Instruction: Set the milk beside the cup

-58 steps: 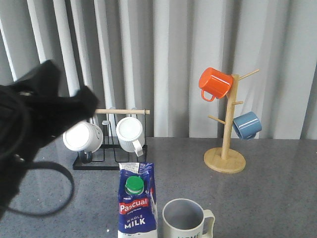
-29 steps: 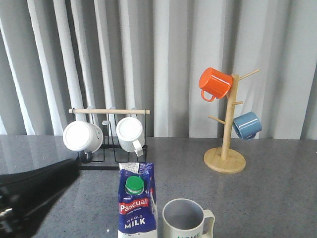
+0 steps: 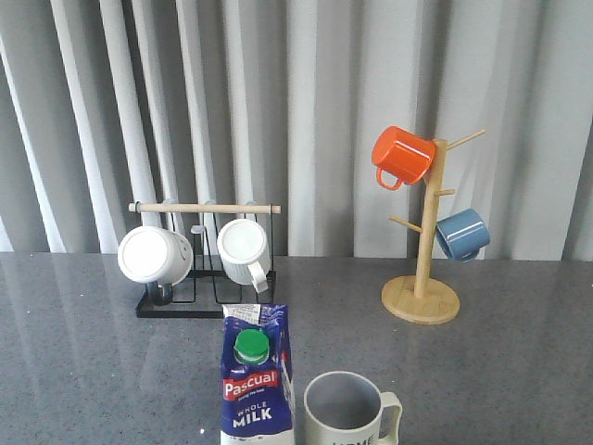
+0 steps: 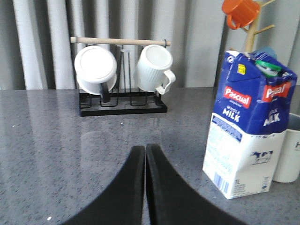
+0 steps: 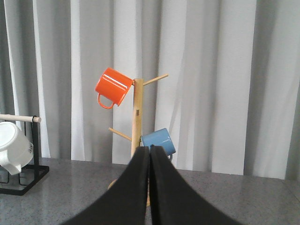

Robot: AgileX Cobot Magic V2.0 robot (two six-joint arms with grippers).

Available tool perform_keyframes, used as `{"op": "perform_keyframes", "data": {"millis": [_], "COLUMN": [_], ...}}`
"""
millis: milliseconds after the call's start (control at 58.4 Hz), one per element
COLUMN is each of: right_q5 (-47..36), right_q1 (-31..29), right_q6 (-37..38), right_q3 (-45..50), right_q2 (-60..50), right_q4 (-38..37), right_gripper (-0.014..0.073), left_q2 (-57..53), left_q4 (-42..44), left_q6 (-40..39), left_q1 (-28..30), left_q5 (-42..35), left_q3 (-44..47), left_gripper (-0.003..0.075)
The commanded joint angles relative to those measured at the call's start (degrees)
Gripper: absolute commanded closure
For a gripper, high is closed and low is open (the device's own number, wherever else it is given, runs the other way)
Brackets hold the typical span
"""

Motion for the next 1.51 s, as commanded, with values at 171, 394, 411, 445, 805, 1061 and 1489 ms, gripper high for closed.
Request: {"op": "perform_keyframes", "data": {"millis": [171, 394, 411, 445, 805, 1061, 1489], "right_q5": [-4.02, -4.02, -3.98, -3.98, -4.04, -4.04, -4.04], "right_q1": [-0.20, -0.21, -0.21, -0.21, -0.21, -0.21, -0.21], "right_q6": [-0.13, -0.13, -0.13, -0.13, -0.13, -0.13, -0.13], "right_q3": [-1.56, -1.56, -1.56, -1.56, -1.56, -1.56, -1.56], "right_q2": [0.00, 0.00, 0.00, 0.00, 0.00, 0.00, 0.00], "right_q4": [-0.30, -0.30, -0.30, -0.30, -0.30, -0.30, -0.30], "right_gripper": [0.0603, 0.0603, 0.0603, 0.0603, 0.0603, 0.0603, 0.0603], "left_q2": [-15.02, -18.70, -18.70, -18.70, -18.76, -18.70, -18.70], "left_q4": [1.75, 1.88, 1.88, 1.88, 2.03, 2.03, 2.03], "left_q6": [-0.46, -0.40, -0.40, -0.40, -0.49, -0.49, -0.49], "left_q1": [7.58, 8.83, 8.83, 8.78, 8.78, 8.78, 8.78], "left_q5": [-1.58, 5.84, 5.84, 5.91, 6.15, 6.21, 6.21], "left_q3": [8.19, 8.12, 8.12, 8.12, 8.12, 7.99, 7.99], "left_gripper": [0.0727, 0.0727, 0.0727, 0.0727, 0.0727, 0.0727, 0.0727]}}
